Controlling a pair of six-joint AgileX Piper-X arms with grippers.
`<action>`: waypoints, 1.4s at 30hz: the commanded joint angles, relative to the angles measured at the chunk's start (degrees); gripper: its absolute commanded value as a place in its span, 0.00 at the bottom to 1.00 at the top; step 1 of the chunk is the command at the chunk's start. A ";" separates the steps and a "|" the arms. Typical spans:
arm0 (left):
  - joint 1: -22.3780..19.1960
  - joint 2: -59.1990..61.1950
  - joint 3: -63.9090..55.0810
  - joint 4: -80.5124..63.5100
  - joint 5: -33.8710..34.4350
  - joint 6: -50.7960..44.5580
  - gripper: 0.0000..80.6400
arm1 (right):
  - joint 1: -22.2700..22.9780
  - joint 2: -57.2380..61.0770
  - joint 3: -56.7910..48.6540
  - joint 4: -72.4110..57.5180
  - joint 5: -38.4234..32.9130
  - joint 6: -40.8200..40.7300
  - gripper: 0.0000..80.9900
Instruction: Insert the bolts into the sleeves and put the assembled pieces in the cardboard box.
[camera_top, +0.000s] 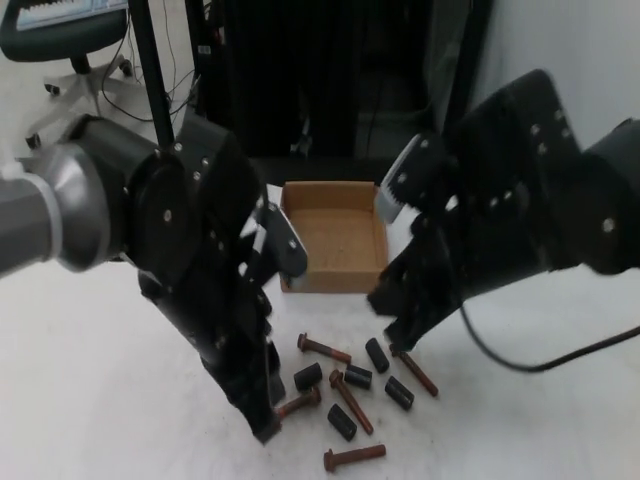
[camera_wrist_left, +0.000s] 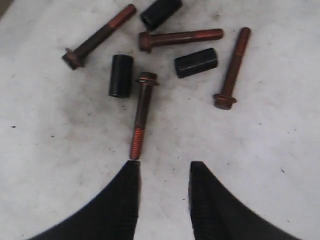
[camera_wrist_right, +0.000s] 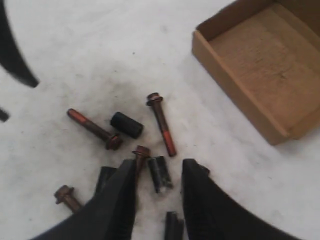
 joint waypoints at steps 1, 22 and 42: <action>-2.10 -0.21 -0.01 0.26 0.95 3.07 0.39 | -5.21 -1.72 -0.88 -0.61 1.22 -0.43 0.37; -9.73 12.91 -0.22 -11.32 -20.61 -0.21 0.39 | -16.75 -7.97 -0.88 3.59 0.80 -0.43 0.37; -9.89 12.91 -1.58 -15.01 -18.96 1.72 0.39 | -16.72 -7.97 -0.76 3.59 0.91 -0.43 0.37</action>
